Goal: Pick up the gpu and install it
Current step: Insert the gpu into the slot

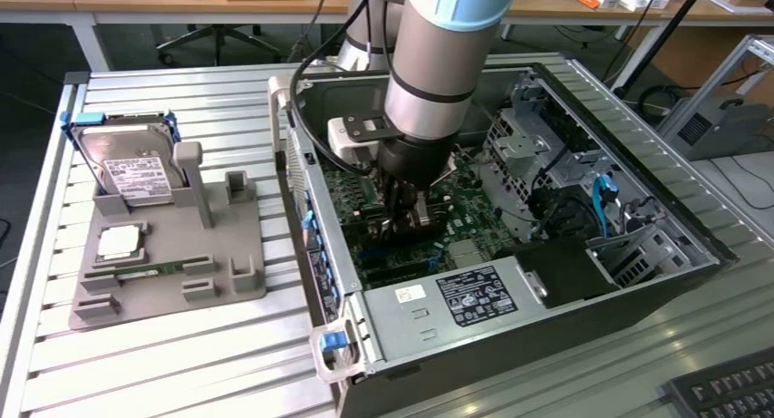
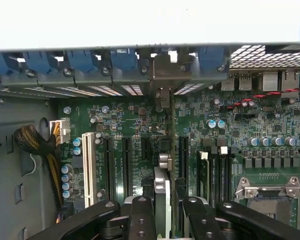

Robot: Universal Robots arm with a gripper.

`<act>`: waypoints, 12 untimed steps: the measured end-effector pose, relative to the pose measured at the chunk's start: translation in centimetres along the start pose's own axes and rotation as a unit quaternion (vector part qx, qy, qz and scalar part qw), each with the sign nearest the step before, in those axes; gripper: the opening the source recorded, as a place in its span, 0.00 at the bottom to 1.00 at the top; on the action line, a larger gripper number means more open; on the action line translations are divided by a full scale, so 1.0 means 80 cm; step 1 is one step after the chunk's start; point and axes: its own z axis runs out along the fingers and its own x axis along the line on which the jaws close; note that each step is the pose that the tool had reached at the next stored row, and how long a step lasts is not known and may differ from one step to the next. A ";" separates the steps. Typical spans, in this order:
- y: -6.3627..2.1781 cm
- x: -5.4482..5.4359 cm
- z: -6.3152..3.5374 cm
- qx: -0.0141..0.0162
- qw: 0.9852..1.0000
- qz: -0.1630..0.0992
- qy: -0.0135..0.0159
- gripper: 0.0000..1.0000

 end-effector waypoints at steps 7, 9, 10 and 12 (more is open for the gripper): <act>0.000 0.000 0.001 0.000 1.000 0.000 0.000 0.27; 0.000 0.000 0.001 0.000 1.000 0.000 0.000 0.34; 0.000 0.000 0.000 0.000 1.000 0.000 0.000 0.34; 0.000 0.000 0.000 0.000 1.000 0.000 0.000 0.34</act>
